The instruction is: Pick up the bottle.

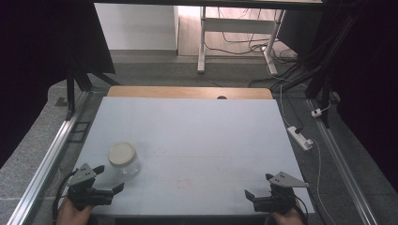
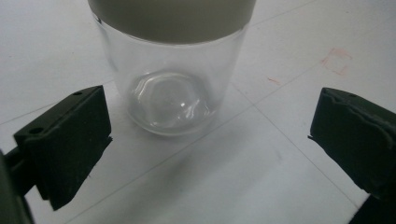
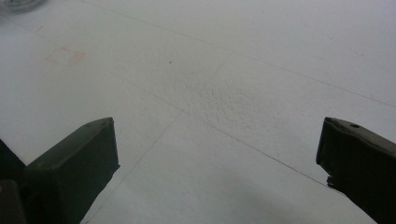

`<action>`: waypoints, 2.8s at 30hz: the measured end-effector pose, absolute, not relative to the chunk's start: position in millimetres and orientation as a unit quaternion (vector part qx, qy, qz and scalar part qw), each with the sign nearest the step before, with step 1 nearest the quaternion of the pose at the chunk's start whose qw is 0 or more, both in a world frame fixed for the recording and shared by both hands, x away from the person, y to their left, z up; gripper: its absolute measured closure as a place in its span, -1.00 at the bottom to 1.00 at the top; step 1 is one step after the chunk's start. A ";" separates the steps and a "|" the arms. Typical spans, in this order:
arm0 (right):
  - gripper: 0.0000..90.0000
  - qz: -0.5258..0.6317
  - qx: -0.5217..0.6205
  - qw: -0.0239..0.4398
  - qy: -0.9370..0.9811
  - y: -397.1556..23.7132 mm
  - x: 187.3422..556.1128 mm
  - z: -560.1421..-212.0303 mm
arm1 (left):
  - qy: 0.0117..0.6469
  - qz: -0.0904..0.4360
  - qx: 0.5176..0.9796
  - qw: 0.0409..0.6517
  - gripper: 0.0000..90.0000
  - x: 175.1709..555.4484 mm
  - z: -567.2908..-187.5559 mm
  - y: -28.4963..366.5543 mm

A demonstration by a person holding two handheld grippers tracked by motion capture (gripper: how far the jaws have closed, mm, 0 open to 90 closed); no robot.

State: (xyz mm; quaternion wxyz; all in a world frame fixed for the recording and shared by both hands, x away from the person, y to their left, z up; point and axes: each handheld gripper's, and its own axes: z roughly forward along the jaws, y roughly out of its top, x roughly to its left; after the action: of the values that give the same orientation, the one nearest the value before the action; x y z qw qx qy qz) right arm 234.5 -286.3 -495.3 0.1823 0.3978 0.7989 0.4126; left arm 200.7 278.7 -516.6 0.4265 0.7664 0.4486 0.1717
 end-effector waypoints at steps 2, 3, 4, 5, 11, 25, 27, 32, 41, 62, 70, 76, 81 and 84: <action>-1.00 0.412 0.397 0.182 0.799 -286.1 234.5 -495.3 | 0.453 0.173 0.766 0.422 -1.00 204.3 -517.2 279.7; -1.00 0.412 0.397 0.182 0.800 -286.0 234.6 -495.4 | 0.457 0.173 0.765 0.420 -1.00 205.2 -517.3 280.4; -1.00 0.412 0.396 0.182 0.800 -286.0 234.6 -495.4 | 0.459 0.172 0.765 0.419 -1.00 206.5 -517.6 281.2; -1.00 0.411 0.396 0.182 0.801 -286.0 234.7 -495.4 | 0.459 0.172 0.765 0.419 -1.00 206.5 -517.6 281.2; -1.00 0.410 0.395 0.181 0.802 -285.8 234.8 -495.4 | 0.468 0.162 0.764 0.413 -1.00 216.9 -520.4 279.1; -1.00 0.409 0.396 0.180 0.803 -285.2 235.3 -495.7 | 0.449 0.176 0.773 0.413 -1.00 237.3 -524.4 278.6; -1.00 0.409 0.396 0.180 0.803 -285.2 235.4 -495.8 | 0.444 0.172 0.776 0.413 -1.00 240.7 -525.9 276.0; -1.00 0.407 0.396 0.179 0.803 -285.3 235.6 -495.8 | 0.439 0.167 0.778 0.417 -1.00 248.5 -527.2 271.2; -1.00 0.406 0.395 0.180 0.804 -285.0 235.6 -495.8 | 0.437 0.161 0.778 0.422 -1.00 261.4 -529.8 269.7; -1.00 0.406 0.393 0.182 0.805 -284.6 235.3 -495.8 | 0.416 0.175 0.794 0.407 -0.86 269.3 -532.4 262.9; -1.00 0.405 0.392 0.183 0.806 -284.3 235.0 -495.6 | 0.418 0.169 0.800 0.397 -0.85 270.7 -529.5 262.6; -1.00 0.405 0.392 0.183 0.806 -284.2 235.0 -495.6 | 0.420 0.169 0.800 0.393 -0.84 271.0 -528.6 261.6; -1.00 0.405 0.392 0.183 0.806 -284.1 235.0 -495.6 | 0.424 0.166 0.800 0.390 -0.84 271.6 -527.4 261.1; -1.00 0.405 0.392 0.183 0.806 -284.2 235.1 -495.6 | 0.425 0.165 0.801 0.389 -0.84 272.0 -526.9 261.2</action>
State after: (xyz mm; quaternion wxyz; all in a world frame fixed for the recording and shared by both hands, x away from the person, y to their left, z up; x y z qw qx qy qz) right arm 235.1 -284.2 -495.6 0.1827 0.3916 0.8060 0.4046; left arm 272.0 261.2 -526.9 0.3888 0.8006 0.4248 0.1654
